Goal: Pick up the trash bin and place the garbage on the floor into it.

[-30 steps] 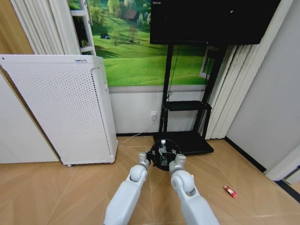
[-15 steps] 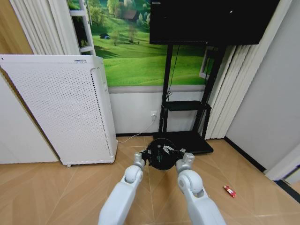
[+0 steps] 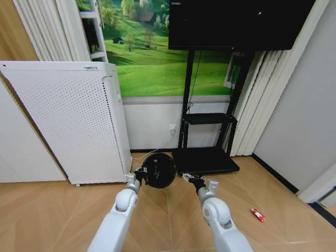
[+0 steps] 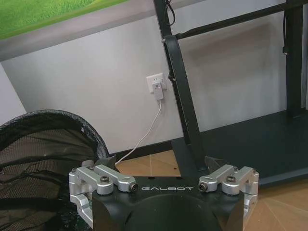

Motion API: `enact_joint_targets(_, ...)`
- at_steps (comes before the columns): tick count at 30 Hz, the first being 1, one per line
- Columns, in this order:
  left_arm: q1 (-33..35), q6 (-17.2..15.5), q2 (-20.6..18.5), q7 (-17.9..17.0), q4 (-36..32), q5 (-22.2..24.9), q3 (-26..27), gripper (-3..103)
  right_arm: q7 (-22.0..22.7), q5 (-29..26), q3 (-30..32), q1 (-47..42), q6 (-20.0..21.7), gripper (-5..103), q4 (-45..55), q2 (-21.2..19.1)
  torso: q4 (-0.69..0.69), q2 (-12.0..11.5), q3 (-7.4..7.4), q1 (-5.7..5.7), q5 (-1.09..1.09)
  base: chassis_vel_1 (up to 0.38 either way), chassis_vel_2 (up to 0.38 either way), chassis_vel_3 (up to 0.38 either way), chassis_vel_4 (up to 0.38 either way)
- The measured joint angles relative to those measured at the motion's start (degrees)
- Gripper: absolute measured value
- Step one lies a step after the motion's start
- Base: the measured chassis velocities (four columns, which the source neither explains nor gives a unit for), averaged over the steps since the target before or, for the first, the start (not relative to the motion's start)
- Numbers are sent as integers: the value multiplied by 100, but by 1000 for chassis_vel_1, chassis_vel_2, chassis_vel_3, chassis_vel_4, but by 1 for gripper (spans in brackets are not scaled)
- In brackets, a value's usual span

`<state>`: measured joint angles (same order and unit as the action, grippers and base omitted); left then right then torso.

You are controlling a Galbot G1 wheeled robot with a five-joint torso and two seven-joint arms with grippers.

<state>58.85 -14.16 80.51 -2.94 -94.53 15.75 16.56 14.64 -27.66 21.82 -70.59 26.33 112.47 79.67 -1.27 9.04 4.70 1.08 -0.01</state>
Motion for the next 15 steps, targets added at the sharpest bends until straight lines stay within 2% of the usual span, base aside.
enact_joint_targets(7,-17,-1,41,2,29,9,-4,4,6,-2,5,3,-2,100,-58,-5,-1,0,0,0,1,-155,-151,165,164)
enact_joint_targets(15,-131,0,96,13,174,16,-62,4,17,12,27,48,-11,100,-217,36,0,0,0,1,2,-244,-253,257,254)
